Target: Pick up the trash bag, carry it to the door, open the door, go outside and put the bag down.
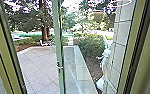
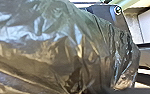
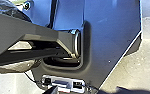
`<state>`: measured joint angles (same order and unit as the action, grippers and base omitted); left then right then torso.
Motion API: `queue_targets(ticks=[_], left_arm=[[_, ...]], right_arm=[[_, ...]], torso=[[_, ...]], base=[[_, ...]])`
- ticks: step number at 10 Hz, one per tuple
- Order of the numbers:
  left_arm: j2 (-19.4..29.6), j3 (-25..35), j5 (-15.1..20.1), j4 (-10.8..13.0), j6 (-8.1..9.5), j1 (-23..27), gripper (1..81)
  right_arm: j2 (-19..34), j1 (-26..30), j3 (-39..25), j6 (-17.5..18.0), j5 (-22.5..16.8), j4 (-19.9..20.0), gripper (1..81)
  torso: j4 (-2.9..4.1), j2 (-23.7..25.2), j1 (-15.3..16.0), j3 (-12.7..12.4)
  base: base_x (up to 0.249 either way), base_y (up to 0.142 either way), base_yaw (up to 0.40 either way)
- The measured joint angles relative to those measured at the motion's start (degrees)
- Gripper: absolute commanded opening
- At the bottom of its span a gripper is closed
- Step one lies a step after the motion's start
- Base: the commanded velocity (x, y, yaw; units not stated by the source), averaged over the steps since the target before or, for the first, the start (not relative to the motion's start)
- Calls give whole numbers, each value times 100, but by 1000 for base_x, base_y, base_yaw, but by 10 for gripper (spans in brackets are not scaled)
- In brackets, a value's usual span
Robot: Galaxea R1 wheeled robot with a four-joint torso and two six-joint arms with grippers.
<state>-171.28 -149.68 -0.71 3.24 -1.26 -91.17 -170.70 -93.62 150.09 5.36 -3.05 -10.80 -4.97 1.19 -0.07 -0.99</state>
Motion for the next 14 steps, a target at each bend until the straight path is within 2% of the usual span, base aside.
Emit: queue_targets(ticks=[8,14], left_arm=[[28,-29,-26,0,5,49,10],[-13,-10,-11,0,2,27,10]], right_arm=[[-50,77,16,0,35,2,811],[-16,44,43,-5,11,-13,811]], torso=[[0,-4,10,0],[0,-2,0,0]], base=[[127,0,0],[80,0,0]])
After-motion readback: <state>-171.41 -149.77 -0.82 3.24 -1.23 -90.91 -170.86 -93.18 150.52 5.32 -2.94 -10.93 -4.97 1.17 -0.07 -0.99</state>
